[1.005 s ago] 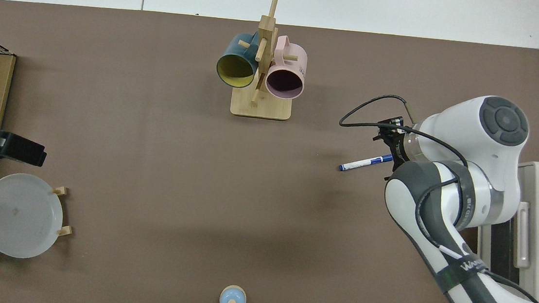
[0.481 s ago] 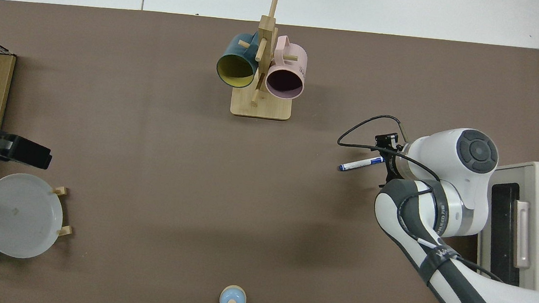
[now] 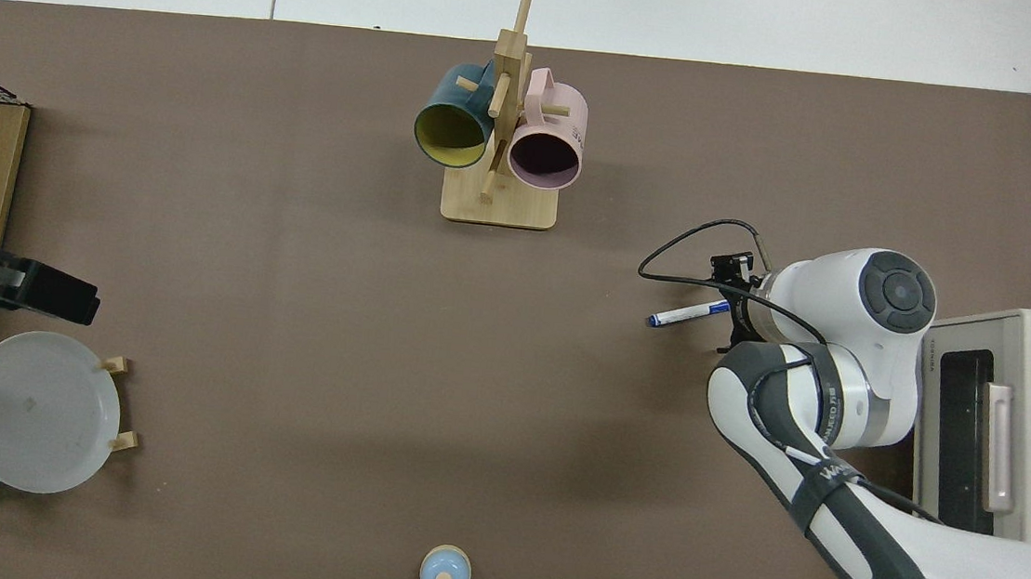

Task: Put markers into pen holder
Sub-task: 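Close the right gripper around the marker body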

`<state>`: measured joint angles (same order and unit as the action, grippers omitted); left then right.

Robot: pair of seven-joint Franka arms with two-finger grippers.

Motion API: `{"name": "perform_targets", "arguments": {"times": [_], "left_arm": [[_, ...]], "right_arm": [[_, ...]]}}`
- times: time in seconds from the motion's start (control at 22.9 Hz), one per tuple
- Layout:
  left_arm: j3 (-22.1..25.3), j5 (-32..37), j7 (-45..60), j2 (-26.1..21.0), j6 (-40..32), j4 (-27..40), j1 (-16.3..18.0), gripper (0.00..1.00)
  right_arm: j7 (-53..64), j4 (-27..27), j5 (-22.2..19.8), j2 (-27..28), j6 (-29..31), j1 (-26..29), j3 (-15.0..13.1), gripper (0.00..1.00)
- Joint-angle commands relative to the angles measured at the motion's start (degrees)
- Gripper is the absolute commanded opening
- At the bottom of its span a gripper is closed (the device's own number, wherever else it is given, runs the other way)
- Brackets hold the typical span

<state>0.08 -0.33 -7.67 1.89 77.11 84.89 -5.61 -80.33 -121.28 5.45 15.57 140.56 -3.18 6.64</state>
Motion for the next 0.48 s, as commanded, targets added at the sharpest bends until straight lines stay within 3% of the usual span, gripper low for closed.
{"name": "perform_targets", "arguments": {"times": [0.0, 0.26, 0.44], "left_arm": [[0.18, -0.55, -0.24, 1.19, -0.38, 1.07, -0.1, 1.0], [0.09, -0.55, -0.06, 1.37, -0.38, 1.16, -0.1, 1.0], [0.09, -0.55, -0.06, 1.45, -0.38, 1.42, -0.19, 1.0]], "right_arm": [[1.93, 0.25, 0.53, 1.13, 1.56, 0.63, 0.39, 0.98], [2.89, 0.95, -0.09, 1.92, 1.56, 1.07, 0.39, 0.8], [3.86, 1.48, -0.09, 2.19, 1.56, 1.51, 0.39, 0.51]]}}
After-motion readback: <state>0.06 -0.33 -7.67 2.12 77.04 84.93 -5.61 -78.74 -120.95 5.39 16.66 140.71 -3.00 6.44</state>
